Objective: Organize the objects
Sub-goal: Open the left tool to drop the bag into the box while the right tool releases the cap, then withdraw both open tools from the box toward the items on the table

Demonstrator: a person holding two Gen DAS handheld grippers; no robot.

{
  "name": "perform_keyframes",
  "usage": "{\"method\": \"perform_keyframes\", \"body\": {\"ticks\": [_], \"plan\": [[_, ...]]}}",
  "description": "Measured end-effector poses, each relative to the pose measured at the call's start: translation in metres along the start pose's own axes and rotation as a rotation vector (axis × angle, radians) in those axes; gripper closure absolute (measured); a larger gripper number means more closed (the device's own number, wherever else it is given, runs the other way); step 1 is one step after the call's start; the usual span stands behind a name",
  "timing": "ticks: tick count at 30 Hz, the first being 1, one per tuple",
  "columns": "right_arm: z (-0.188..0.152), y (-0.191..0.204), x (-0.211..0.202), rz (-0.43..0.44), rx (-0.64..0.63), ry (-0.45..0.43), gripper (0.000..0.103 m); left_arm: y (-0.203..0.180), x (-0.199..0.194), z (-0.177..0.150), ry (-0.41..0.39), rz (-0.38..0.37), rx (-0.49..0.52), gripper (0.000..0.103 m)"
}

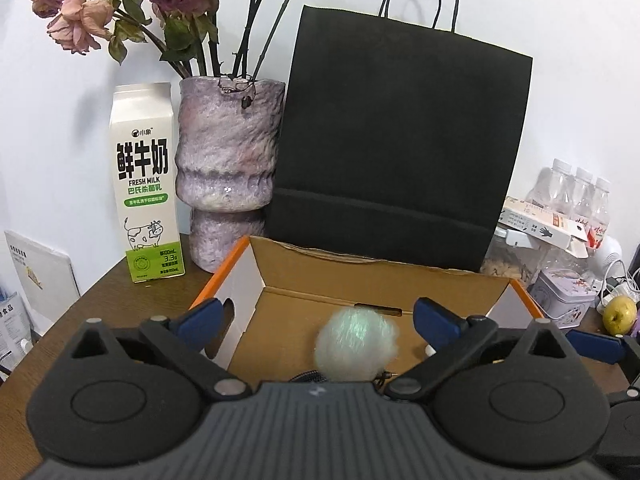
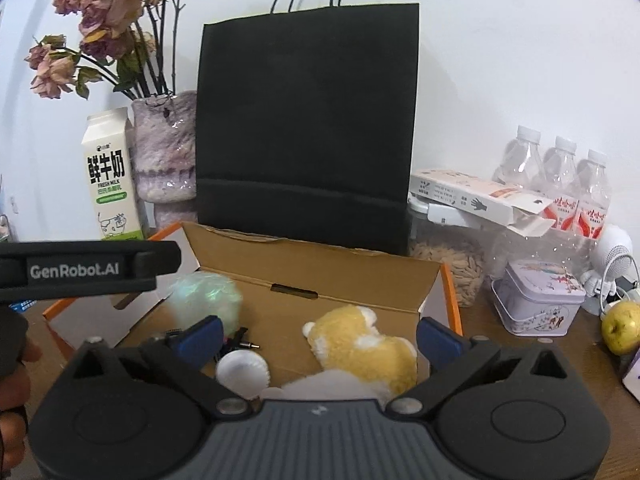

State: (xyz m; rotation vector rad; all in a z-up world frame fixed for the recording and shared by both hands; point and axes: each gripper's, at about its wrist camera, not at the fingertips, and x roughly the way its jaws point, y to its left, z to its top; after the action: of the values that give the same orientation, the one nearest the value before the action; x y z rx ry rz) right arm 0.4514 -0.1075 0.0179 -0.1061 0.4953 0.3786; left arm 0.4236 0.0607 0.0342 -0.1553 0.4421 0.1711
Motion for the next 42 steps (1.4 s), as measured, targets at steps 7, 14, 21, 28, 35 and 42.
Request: {"method": "perform_keyframes", "body": {"ticks": [7,14,21,28,35,42], "plan": [[0.000,0.000,0.001,-0.006,0.001,0.006,0.000,-0.002,-0.002,0.001,-0.008,0.007,0.004,0.000],[0.002,0.001,-0.006,-0.003,-0.003,-0.007,0.000,-0.003,-0.013,0.004,-0.028,-0.010,0.007,0.000],[0.004,0.002,-0.019,0.002,-0.007,-0.034,0.000,-0.005,-0.024,0.006,-0.041,-0.020,0.023,0.000],[0.006,0.002,-0.038,0.002,-0.021,-0.070,0.000,0.002,-0.035,0.004,-0.034,-0.018,-0.015,0.000],[0.004,0.001,-0.060,0.008,-0.029,-0.100,0.000,0.010,-0.055,0.002,-0.029,0.000,-0.031,0.000],[-0.001,0.003,-0.085,0.011,-0.043,-0.133,0.000,0.007,-0.080,-0.005,-0.061,-0.003,0.011,0.000]]}}
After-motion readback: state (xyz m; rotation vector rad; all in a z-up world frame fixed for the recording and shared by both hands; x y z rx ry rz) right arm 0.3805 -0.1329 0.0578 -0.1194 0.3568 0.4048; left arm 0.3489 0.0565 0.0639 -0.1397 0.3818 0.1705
